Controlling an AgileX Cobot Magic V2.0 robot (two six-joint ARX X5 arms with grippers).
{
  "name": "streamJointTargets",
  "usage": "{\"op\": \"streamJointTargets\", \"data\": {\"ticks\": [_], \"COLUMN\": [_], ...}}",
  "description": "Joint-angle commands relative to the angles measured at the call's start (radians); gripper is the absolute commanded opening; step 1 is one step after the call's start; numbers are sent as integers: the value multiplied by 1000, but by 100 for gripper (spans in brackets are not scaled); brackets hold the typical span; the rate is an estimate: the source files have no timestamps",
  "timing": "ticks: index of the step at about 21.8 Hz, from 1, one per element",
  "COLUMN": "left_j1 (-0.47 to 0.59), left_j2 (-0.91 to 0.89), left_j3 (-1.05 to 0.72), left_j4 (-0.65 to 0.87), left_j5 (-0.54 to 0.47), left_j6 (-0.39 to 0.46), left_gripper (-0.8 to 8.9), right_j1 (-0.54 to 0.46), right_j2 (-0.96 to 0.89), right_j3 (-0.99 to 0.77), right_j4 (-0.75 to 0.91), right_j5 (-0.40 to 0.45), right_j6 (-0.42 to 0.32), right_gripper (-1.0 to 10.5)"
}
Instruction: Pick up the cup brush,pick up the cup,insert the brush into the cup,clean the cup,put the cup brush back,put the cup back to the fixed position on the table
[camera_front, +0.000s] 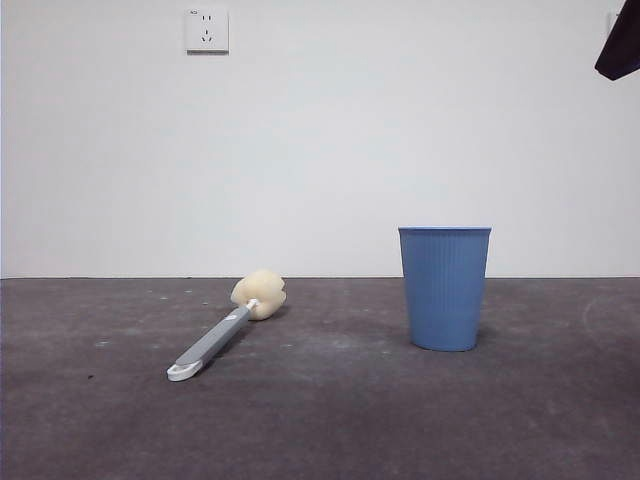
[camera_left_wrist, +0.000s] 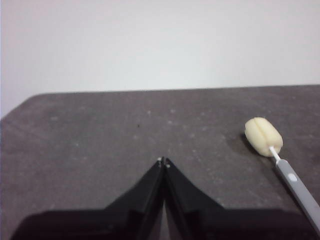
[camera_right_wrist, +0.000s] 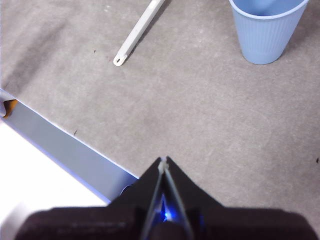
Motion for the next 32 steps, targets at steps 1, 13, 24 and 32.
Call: {"op": "streamJointTargets", "data": {"ticks": [1,13,24,32], "left_j1": [3,3,3,3], "left_j2": [-36,-42,-42,-42], "left_j3": [-29,-34,-34,-34], "left_j4": [-43,-146,-146,-146], "left_j5": [-1,-1,-1,-1], "left_j6": [-37,-66,-66,-66], "left_gripper": [-4,-4,-3,-3], "right_j1": [2,2,-43,-470], "right_j2": [-1,-1,-33,-404], "right_j3": [-5,-5,-6,-322], "right_j4": [3,3,71,534], "right_j5": [3,3,76,-29], "right_j6": [10,9,-106,-137], "right_gripper": [1,1,1,1]}}
